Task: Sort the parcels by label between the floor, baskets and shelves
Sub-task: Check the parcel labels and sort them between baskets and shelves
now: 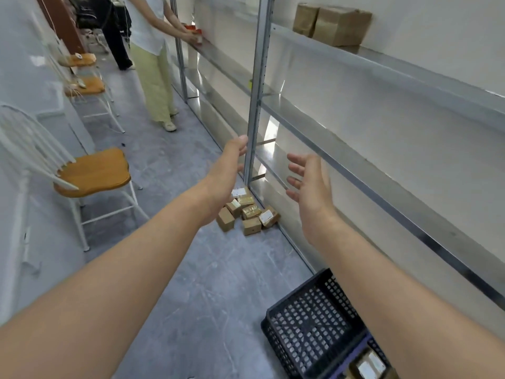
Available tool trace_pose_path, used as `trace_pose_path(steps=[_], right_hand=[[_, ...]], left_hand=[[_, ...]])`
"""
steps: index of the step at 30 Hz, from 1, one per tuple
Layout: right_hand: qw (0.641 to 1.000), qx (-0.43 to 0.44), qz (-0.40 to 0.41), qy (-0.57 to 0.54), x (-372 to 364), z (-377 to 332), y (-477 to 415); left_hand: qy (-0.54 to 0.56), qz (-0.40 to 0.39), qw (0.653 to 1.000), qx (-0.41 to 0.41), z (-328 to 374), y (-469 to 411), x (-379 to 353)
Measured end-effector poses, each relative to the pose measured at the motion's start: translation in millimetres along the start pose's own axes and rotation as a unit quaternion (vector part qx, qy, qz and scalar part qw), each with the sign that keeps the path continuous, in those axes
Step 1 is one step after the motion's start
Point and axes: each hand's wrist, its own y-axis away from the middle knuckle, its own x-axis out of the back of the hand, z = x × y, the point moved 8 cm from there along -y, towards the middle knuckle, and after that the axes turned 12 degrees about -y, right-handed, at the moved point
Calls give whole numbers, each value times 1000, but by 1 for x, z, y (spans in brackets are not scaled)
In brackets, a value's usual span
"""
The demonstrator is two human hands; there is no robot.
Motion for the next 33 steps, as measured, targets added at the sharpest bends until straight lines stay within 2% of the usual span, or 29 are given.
trace_pose_path(steps=[5,10,14,20,27,33], right_hand=[[1000,-11,22,1,-62,21,-44],[998,-30,53,5,-87,44,-103],[994,-61,87,-7,-87,75,-165],[991,-103,86,-5,-86,123,-285],[985,-131,111,-15,-74,146,-395],[976,-158,148,-20,-67,173,-463]], left_hand=[[-2,-28,999,27,-21,-63,55],[-7,-52,997,59,-39,-142,69],[-19,-58,994,90,-56,-213,57],[-45,-77,989,118,-66,-324,22],[-66,-97,981,155,-71,-432,-6],[-100,-151,967,181,-84,-521,-24]])
